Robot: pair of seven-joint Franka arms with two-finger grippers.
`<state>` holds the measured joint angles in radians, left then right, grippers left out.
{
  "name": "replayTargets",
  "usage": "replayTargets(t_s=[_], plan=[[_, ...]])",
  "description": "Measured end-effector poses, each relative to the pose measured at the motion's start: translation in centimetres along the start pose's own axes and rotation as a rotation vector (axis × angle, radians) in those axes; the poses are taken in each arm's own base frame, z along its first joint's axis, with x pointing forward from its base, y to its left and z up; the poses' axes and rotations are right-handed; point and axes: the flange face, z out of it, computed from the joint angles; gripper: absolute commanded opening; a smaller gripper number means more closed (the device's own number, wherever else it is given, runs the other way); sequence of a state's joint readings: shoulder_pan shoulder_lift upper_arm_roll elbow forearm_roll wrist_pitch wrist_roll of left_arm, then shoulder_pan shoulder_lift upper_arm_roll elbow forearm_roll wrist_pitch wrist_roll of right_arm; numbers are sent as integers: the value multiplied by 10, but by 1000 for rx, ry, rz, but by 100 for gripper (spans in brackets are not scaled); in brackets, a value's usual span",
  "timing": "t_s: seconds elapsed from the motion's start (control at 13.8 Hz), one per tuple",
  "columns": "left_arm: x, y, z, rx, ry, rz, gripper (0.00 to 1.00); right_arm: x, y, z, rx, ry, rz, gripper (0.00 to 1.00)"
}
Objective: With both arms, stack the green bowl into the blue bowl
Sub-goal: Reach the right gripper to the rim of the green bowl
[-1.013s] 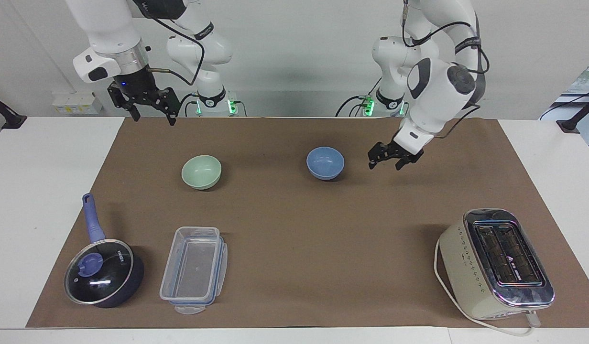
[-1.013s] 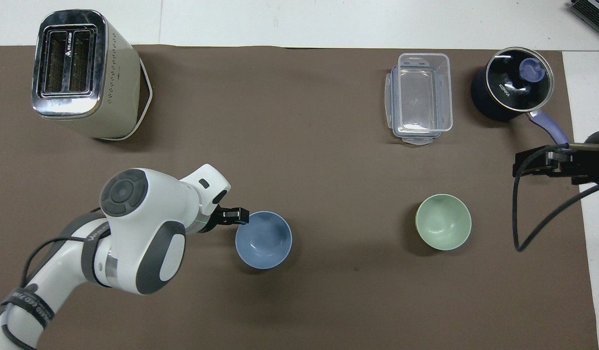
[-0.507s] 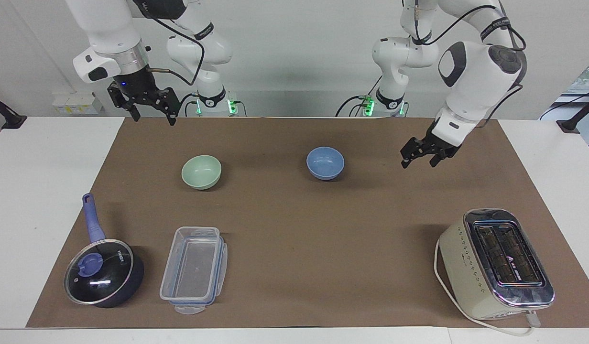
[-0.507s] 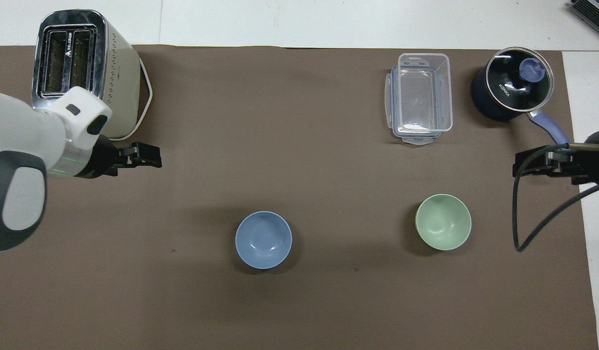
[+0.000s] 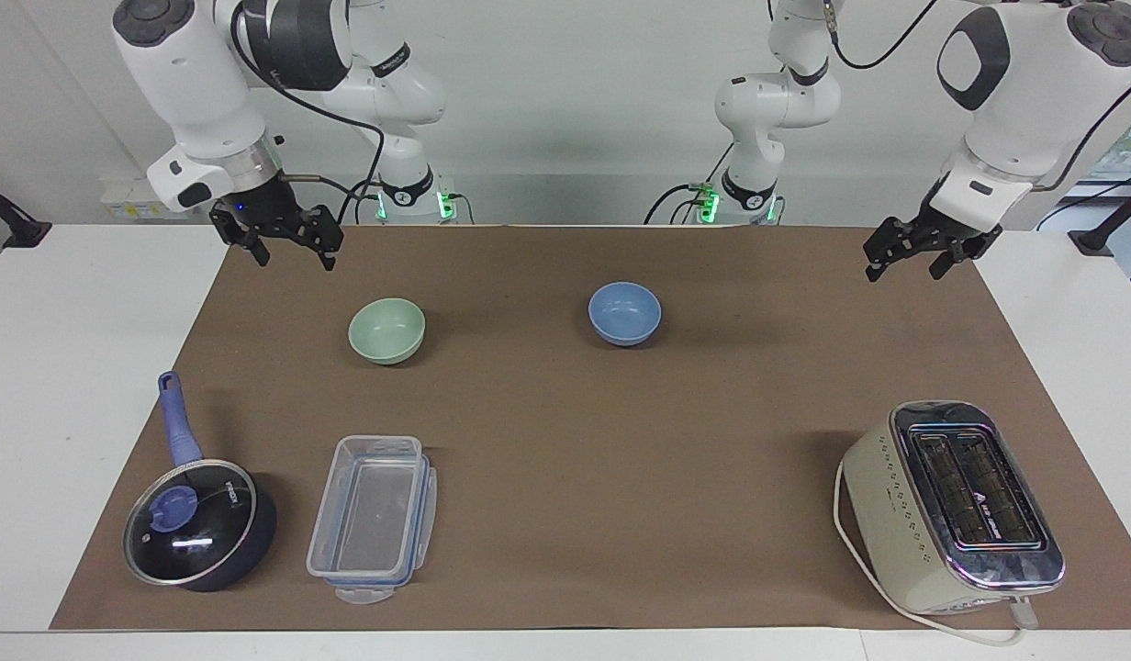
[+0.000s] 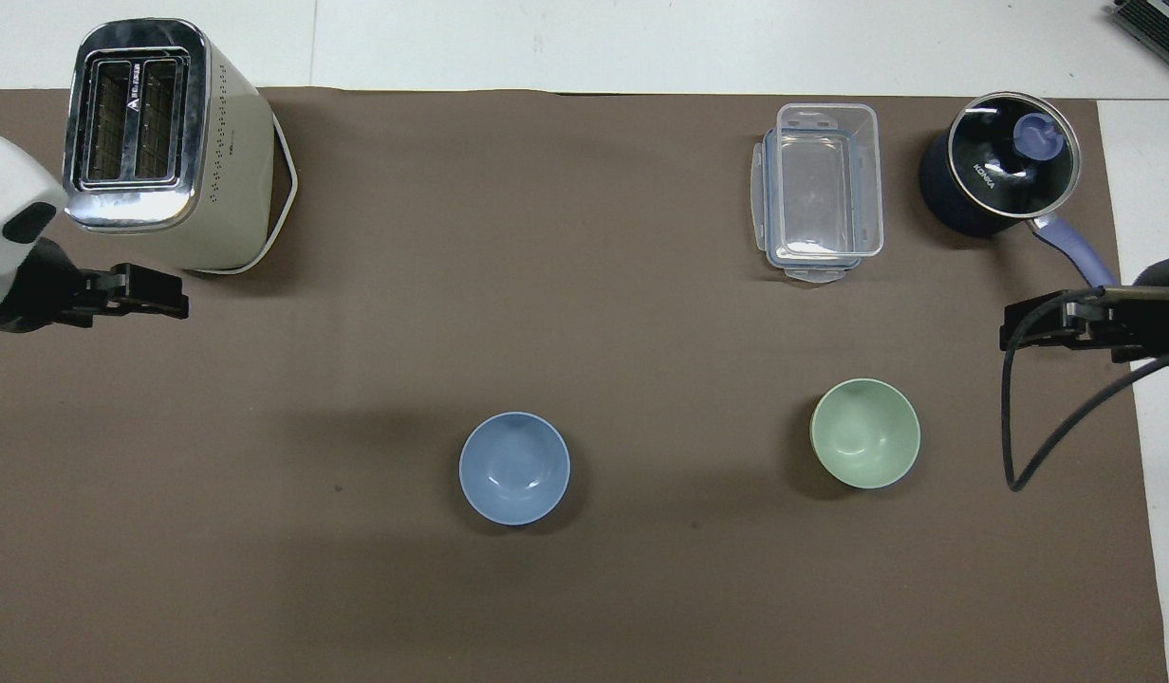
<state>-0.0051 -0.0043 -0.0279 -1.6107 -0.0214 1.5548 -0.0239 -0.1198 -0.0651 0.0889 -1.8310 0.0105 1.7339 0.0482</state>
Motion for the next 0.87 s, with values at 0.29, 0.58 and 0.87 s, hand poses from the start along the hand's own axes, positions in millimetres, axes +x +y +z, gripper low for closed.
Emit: replayTargets(t_s=[0.29,0.58,0.87], plan=[[-5,0,-9,1,-27,1,100,-1,0,62,34,-1,-23,100],[-5,3,-9,1,-26,6,100,-13,3,138,50,14,-65,100],[-5,2,-9,1,-29,4,100,-25,19,183,53,6,-86,100]])
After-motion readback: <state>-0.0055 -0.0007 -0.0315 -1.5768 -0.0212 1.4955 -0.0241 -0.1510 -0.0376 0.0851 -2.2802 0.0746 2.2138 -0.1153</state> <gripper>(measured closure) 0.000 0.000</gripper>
